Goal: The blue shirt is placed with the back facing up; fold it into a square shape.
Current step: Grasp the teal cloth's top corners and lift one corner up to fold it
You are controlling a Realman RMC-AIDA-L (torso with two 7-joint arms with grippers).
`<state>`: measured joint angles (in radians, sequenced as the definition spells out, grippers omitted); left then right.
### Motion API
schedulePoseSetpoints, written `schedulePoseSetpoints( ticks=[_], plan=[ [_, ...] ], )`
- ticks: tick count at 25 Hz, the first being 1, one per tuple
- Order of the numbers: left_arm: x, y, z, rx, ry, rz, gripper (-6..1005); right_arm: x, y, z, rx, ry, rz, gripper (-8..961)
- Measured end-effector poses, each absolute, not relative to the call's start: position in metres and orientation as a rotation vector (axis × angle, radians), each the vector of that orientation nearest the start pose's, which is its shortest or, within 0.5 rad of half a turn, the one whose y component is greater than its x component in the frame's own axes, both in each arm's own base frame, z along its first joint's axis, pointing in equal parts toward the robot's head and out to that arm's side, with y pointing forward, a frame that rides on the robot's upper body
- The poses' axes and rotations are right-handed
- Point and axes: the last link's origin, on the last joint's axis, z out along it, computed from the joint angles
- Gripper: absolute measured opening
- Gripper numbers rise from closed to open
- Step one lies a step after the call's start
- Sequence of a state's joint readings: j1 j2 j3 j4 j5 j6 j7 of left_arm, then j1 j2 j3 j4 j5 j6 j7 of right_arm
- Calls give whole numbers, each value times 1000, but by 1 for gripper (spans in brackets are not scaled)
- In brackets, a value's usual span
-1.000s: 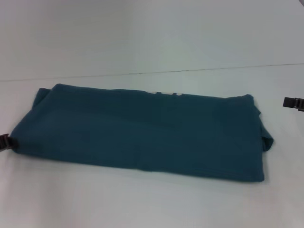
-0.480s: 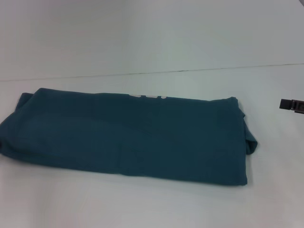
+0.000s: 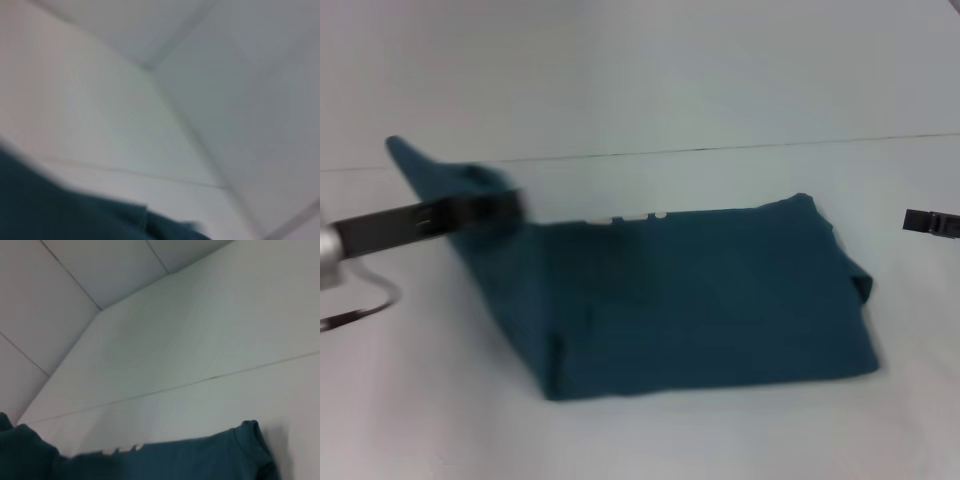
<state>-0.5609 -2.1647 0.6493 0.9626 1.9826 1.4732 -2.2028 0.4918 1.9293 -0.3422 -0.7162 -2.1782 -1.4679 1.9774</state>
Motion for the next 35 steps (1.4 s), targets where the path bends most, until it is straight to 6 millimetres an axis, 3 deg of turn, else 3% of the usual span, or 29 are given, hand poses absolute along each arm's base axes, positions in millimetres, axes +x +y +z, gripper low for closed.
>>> schedulePoseSetpoints(
  ticks=[6,16,24,35],
  plan=[
    [-150,375,-12,-2577,-1321,-1112,13,338,338,113,-2140,1364,721,870],
    [-80,374,-85,-2787,-1278,-1126,13,334,334,111,-2198,1324,728,870],
    [-62,373,-118,-2773,-1280,-1062,14,330,329,106,-2237,1329,747,871],
    [-60,374,-122,-2754,-1272,-1065,13,333,322,99,-2250,1347,737,868]
  ],
)
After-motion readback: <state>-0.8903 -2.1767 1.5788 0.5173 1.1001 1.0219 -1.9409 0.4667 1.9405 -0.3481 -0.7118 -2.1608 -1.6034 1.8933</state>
